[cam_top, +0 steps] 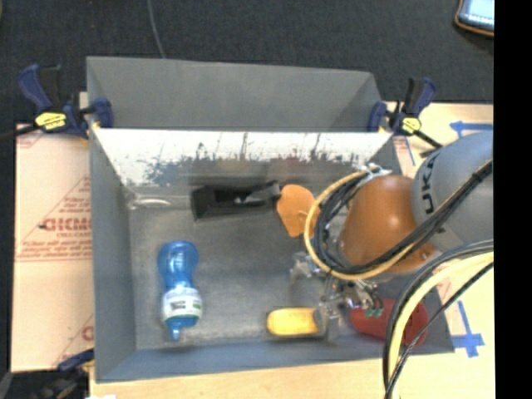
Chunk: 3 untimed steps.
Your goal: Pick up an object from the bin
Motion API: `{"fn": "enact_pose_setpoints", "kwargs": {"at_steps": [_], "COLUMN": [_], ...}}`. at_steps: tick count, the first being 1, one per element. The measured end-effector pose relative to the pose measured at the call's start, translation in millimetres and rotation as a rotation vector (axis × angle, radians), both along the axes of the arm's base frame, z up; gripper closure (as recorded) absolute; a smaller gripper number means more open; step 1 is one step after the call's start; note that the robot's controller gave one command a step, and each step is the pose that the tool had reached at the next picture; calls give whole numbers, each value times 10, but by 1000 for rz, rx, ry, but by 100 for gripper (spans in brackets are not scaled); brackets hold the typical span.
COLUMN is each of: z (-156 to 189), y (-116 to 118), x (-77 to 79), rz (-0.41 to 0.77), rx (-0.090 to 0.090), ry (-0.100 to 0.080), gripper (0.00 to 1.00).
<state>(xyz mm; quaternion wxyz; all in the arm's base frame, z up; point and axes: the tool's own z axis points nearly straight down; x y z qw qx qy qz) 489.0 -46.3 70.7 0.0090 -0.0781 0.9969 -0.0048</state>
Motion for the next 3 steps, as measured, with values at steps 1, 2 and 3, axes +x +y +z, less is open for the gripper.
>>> {"fn": "enact_pose_setpoints", "kwargs": {"at_steps": [1, 2, 3], "z": [120, -6, 0], "y": [-489, 439, 396], "x": [65, -31, 47], "rz": [336, 463, 823], "rx": [-3, -2, -22], "ry": [-1, -4, -5], "gripper": [0, 0, 100]}}
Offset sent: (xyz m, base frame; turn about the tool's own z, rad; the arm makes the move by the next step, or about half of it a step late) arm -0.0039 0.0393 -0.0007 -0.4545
